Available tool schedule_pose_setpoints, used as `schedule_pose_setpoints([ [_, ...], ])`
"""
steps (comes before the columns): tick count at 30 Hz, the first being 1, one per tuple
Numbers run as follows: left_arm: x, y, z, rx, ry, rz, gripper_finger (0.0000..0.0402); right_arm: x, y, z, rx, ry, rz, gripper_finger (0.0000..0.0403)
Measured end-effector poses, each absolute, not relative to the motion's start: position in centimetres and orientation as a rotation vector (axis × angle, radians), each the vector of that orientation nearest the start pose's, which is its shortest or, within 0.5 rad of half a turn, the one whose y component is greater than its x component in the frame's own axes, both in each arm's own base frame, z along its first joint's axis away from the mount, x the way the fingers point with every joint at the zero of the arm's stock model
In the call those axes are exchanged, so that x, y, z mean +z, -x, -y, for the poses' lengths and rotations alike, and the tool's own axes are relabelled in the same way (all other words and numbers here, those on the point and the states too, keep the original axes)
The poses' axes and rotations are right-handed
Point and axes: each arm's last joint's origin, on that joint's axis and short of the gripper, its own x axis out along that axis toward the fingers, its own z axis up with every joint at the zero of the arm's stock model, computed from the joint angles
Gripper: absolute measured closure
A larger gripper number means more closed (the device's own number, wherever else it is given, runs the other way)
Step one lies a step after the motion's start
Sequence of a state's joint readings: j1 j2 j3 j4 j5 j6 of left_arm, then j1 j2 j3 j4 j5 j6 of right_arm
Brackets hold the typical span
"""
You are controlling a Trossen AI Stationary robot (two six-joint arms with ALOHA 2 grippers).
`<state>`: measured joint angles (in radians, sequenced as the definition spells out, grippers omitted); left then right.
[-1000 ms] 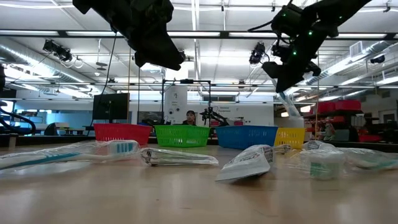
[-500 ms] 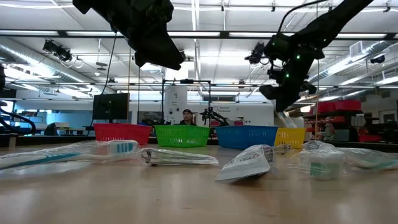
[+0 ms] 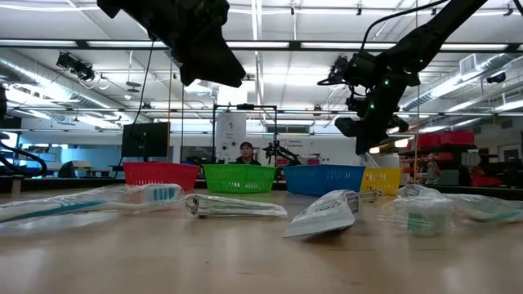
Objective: Pick & Place Travel size toiletries
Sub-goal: Put the blue toothbrush in the yellow bin, then put the white toothpaste in the red bin
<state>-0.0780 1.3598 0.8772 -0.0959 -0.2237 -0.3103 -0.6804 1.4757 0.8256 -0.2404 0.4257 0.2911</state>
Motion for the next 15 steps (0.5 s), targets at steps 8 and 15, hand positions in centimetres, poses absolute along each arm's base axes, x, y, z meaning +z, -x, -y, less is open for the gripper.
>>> schedule_pose_setpoints([
  [8,25.20,-29.15,1.57,0.246,0.212,-0.500,0.0258,18.69,-20.86,18.40,-1.136,-0.362,-0.889,0.0346],
  [15,25.21,-29.16,1.57,0.242,0.205,-0.501,0.0258,18.96,-20.90,18.36,-1.111,-0.359,-0.877,0.0292],
])
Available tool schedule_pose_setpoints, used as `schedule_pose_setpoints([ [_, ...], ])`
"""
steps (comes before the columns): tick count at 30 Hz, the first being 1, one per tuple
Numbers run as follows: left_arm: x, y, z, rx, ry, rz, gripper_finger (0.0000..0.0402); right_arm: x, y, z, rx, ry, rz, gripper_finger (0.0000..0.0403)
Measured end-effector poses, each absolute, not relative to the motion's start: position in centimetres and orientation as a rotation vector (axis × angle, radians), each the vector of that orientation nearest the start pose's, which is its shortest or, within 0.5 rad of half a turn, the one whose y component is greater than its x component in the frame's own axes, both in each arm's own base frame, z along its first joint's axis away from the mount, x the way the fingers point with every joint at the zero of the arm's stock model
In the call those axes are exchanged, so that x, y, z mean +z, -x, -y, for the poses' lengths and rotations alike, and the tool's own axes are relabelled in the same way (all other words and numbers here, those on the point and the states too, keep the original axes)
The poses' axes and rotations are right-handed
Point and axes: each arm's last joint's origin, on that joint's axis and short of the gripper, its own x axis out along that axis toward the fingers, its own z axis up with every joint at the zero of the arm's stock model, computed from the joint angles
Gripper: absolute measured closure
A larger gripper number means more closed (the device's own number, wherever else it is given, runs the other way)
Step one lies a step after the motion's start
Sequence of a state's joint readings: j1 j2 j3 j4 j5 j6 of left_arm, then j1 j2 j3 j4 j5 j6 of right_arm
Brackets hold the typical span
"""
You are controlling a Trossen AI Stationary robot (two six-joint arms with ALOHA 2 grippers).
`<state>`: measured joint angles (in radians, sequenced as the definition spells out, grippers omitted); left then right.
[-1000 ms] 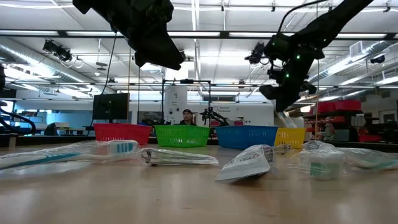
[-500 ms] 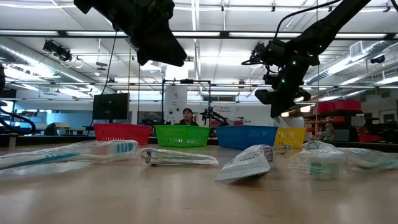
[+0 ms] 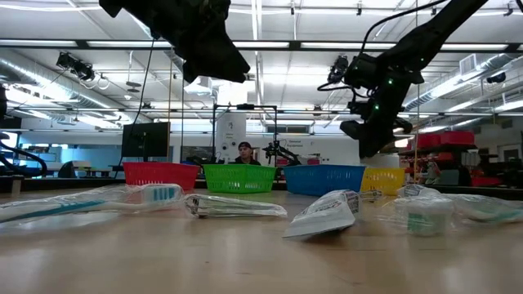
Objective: Pick & Place Travel size toiletries
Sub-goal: Put the white toothpaste in the red bin
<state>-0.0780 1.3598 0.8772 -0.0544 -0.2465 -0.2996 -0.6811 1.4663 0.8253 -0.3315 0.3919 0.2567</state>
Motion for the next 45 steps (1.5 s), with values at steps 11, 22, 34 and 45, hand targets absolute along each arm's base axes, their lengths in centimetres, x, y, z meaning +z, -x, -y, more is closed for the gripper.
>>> schedule_pose_setpoints([
  [11,26.0,-27.5,1.4,0.260,0.240,-0.547,0.0258,22.8,-21.0,15.2,-0.954,-0.334,-0.753,0.0282],
  [22,26.8,-25.0,1.1,0.381,0.337,-0.606,0.0258,25.7,-22.0,5.3,-0.554,-0.340,-0.716,0.0284],
  [34,25.9,-24.5,2.4,0.354,0.351,-0.709,0.0258,25.5,-22.6,-3.8,-0.253,-0.356,-0.752,0.0284],
  [45,25.9,-24.2,4.1,0.300,0.336,-0.714,0.0258,25.2,-22.4,-5.3,-0.218,-0.375,-0.769,0.0284],
])
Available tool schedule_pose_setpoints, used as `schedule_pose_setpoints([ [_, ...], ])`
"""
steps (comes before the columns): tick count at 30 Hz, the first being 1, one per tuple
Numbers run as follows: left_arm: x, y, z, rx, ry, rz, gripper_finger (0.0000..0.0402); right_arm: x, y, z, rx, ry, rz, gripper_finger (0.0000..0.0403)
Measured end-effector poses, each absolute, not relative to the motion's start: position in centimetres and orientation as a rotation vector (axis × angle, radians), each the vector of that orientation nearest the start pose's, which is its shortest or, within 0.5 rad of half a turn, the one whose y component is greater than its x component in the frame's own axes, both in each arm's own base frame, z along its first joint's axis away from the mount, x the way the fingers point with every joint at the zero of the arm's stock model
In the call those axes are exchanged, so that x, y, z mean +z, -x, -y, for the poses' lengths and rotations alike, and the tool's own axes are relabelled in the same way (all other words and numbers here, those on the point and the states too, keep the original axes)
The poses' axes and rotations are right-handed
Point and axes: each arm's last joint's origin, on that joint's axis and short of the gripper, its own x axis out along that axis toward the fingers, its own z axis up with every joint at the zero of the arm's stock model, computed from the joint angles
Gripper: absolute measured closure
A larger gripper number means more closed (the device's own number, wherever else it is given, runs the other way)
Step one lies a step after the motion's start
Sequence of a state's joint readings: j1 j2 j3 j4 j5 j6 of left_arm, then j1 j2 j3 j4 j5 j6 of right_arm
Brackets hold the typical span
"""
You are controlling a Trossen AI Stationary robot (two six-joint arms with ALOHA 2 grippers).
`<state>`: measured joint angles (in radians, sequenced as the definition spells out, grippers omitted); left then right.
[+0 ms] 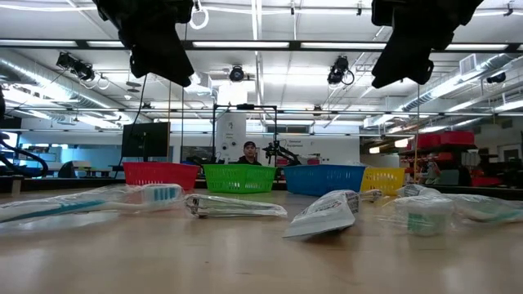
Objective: Pick & Place Travel size toiletries
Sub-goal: Put the white toothpaste in the red bin
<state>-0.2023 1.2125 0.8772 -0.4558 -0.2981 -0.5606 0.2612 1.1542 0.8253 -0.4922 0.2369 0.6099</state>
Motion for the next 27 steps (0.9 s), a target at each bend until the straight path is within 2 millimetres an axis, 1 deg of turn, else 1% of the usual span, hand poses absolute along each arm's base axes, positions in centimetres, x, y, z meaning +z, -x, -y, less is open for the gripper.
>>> schedule_pose_setpoints([
  [2,25.9,-24.2,4.2,0.298,0.339,-0.714,0.0258,25.0,-22.4,-5.3,-0.212,-0.347,-0.790,0.0283],
  [5,25.9,-24.2,4.2,0.298,0.342,-0.714,0.0258,24.4,-22.3,-5.4,-0.167,-0.328,-0.870,0.0278],
  [10,25.9,-24.2,4.2,0.301,0.341,-0.712,0.0258,22.7,-22.7,-5.7,-0.146,-0.332,-1.008,0.0250],
  [13,25.9,-24.2,4.2,0.301,0.341,-0.712,0.0258,21.7,-22.9,-5.7,-0.183,-0.315,-1.064,0.0232],
  [18,25.9,-24.2,4.2,0.301,0.341,-0.712,0.0258,20.1,-22.2,-4.6,-0.361,-0.352,-1.226,0.0224],
  [20,25.9,-24.2,4.2,0.301,0.341,-0.712,0.0258,19.7,-22.2,-4.1,-0.402,-0.360,-1.270,0.0223],
  [23,25.9,-24.2,4.2,0.299,0.332,-0.712,0.0258,19.4,-22.6,-3.5,-0.368,-0.405,-1.289,0.0223],
  [27,25.9,-24.2,4.2,0.303,0.334,-0.711,0.0258,19.5,-23.3,-2.6,-0.306,-0.494,-1.266,0.0223],
])
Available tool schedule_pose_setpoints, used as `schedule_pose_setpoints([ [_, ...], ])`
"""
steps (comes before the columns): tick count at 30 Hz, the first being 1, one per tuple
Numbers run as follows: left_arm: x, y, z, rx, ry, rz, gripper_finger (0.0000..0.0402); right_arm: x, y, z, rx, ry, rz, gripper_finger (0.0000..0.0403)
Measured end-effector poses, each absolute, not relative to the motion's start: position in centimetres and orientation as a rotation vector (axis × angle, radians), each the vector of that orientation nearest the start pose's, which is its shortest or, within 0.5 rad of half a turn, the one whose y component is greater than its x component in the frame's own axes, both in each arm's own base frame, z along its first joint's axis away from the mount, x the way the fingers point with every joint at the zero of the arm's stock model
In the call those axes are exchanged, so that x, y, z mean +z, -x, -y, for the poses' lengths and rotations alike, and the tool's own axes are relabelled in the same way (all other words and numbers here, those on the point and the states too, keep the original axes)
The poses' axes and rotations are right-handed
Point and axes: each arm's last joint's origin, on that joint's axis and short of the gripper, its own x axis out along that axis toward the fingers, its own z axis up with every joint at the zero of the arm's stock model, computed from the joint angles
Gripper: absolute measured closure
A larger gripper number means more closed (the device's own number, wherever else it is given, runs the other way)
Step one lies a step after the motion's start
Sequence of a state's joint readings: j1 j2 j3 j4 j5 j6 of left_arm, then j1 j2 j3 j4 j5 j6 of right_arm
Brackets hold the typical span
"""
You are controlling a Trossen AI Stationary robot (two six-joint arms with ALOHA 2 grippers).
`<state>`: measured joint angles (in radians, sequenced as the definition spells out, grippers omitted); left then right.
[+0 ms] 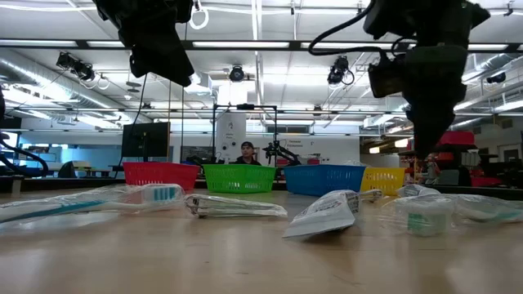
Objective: Pick & Place Travel size toiletries
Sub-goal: Put the white toothpaste in the red bin
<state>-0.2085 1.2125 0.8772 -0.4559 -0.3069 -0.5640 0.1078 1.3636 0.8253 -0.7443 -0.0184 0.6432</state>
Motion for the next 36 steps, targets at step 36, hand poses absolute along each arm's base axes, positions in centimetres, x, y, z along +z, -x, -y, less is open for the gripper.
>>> schedule_pose_setpoints([
  [36,25.9,-24.2,4.2,0.295,0.313,-0.715,0.0258,12.5,-20.9,1.2,-0.117,-0.785,-1.056,0.0223],
])
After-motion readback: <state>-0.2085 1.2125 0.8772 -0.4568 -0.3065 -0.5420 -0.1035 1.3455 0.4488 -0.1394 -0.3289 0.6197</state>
